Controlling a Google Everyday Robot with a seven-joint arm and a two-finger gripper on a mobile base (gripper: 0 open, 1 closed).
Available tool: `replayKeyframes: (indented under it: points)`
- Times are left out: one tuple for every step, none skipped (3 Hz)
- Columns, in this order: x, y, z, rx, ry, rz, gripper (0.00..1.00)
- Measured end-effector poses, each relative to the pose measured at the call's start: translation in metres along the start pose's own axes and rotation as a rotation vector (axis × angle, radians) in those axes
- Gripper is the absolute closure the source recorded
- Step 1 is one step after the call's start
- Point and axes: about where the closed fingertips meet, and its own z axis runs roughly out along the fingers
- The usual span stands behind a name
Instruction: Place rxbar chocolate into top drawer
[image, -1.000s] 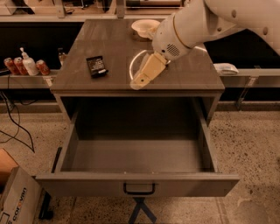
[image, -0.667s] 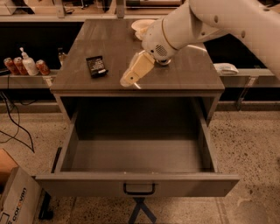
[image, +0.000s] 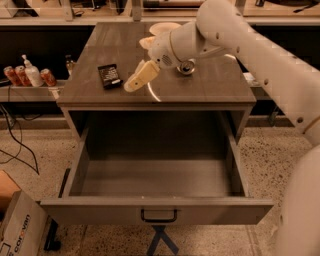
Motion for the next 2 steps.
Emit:
replayKeyframes:
  points:
    - [0.0, 0.0, 0.0, 0.0, -0.001, 0.0, 0.0]
    - [0.006, 0.002, 0.013, -0.008, -0.044, 0.024, 0.0]
